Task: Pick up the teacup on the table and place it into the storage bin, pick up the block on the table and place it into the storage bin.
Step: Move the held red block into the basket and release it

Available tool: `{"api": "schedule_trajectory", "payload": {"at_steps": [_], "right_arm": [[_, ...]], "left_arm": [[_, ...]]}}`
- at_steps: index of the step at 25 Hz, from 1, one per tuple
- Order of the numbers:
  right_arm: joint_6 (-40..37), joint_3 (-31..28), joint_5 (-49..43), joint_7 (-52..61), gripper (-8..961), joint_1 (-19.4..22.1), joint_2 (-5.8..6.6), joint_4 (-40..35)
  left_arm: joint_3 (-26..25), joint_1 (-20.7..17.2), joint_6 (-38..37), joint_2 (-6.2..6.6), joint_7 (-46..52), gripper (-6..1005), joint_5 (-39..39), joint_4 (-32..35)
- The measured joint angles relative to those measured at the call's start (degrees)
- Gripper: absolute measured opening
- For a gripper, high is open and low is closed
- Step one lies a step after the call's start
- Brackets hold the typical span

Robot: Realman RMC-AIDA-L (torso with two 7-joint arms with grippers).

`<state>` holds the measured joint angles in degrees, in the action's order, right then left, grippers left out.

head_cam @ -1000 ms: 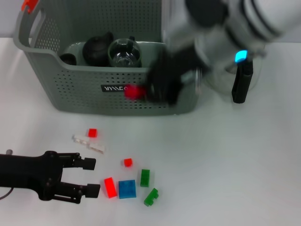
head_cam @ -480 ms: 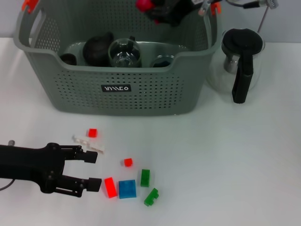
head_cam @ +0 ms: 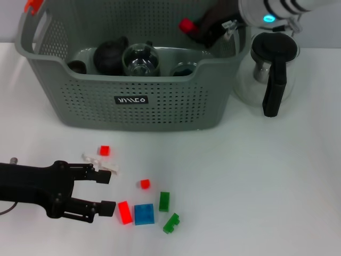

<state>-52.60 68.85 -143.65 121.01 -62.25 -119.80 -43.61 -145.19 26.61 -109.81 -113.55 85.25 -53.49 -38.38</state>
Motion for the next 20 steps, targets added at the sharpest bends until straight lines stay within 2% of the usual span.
{"api": "schedule_trajectory", "payload": {"at_steps": [16,20], "right_arm": [[-0.4,-0.7,-0.1,-0.1,208,0.7,0.03,-1.1],[-0.6,-1.6,-0.1,0.8,360,1.9,-0.06,-5.9]], "left_arm": [[0.0,0.0,-0.1,-0.18,0.0,877,0.2,0.2],[0.0,0.1,-0.4,-0.16,0.0,877,0.2,0.2]]}}
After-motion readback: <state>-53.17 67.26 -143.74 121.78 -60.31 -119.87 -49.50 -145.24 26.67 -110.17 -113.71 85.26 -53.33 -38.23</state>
